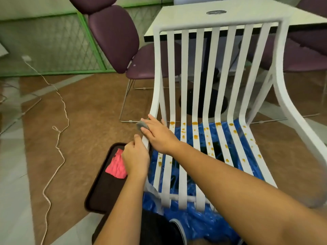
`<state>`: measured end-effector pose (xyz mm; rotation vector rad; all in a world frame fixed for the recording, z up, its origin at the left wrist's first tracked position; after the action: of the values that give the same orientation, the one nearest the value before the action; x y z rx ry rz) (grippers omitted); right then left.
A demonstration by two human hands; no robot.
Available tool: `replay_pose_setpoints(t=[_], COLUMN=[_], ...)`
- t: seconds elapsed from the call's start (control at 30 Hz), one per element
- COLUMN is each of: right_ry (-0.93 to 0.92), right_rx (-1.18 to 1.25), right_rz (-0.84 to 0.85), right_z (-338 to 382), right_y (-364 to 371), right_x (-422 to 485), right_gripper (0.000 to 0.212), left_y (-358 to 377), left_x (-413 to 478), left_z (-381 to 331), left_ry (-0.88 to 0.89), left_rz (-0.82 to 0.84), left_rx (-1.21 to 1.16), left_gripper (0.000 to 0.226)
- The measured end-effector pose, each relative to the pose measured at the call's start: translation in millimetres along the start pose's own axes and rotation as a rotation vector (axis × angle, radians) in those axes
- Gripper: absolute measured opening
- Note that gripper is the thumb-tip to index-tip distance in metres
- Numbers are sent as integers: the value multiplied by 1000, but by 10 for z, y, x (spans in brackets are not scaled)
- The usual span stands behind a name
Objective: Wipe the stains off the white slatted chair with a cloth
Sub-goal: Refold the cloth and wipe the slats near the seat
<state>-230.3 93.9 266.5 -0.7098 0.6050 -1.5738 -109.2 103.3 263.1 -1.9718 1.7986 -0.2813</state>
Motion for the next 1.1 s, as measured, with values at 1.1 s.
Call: replay_pose_setpoints(t=[1.1], right_ry=[697], right_rx=[1616], right_rz=[-336], right_z=[-139], right_y=[-201], right_x=[-1032], right_gripper=[41], left_y=[78], left_x=[-771], left_z=[295], left_ry=[597], left_rz=[93], left_rx=[-244], left_gripper=[29])
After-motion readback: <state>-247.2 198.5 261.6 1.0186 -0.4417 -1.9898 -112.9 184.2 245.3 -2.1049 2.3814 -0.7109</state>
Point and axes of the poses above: each hand's wrist, its own x-axis towards the middle knuckle, its own y-axis out of the palm, z = x × y, the point moved 4 cm from there along x, towards the middle knuckle, and after that the axes turned 1 degree about -y, right-handed, at the moved point
